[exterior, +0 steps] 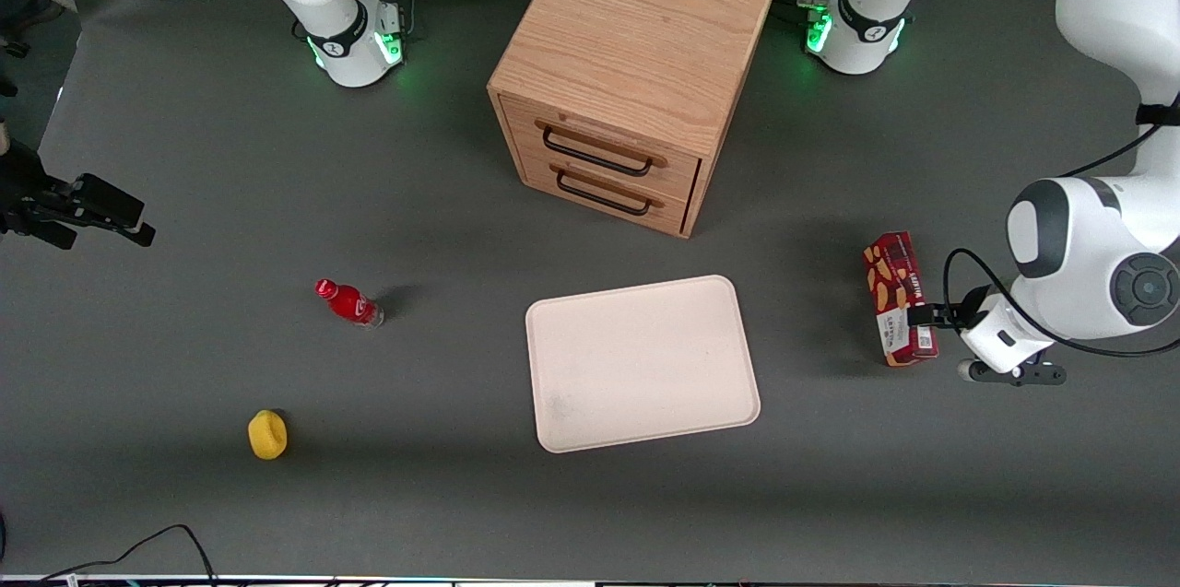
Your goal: Place red cookie box on tray
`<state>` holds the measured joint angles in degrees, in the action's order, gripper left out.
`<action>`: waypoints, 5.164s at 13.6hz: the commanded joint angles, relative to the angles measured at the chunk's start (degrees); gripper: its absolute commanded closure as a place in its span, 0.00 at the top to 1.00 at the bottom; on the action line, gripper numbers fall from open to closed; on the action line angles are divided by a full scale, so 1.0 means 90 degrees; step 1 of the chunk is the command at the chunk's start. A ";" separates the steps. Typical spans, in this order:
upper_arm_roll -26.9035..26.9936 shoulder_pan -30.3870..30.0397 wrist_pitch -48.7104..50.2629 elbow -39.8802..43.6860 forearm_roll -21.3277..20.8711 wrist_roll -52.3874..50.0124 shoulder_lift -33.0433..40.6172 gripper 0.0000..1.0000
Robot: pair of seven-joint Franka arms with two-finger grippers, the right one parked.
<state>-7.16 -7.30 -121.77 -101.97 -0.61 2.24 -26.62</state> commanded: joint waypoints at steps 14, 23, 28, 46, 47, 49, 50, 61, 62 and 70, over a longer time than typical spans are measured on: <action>-0.0054 0.0362 -0.1089 -0.1541 -0.0108 -0.0797 0.0751 0.07; -0.0064 0.1356 0.1373 0.1115 -0.0167 -0.2373 -0.0017 0.00; -0.0064 0.2674 0.2173 0.3291 -0.0050 -0.4124 -0.1269 0.00; -0.0054 0.1646 0.3877 0.3303 -0.0032 -0.2406 0.0113 1.00; -0.0064 0.1245 0.4210 0.3273 0.0096 -0.1672 0.0387 1.00; -0.0015 0.0754 0.4739 0.3166 0.0010 -0.1051 0.0876 1.00; -0.0005 0.0608 0.4779 0.3001 -0.0068 -0.1040 0.1168 1.00; -0.0132 0.0477 0.3385 0.0891 -0.0039 -0.1239 0.2802 1.00; -0.0132 0.0566 0.3228 0.0774 -0.0059 -0.1496 0.2802 1.00; -0.0103 0.0489 0.3062 0.0502 -0.0059 -0.1177 0.2889 1.00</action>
<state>-8.19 -2.71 -93.00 -94.12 -0.74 -9.86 -3.01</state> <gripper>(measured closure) 0.000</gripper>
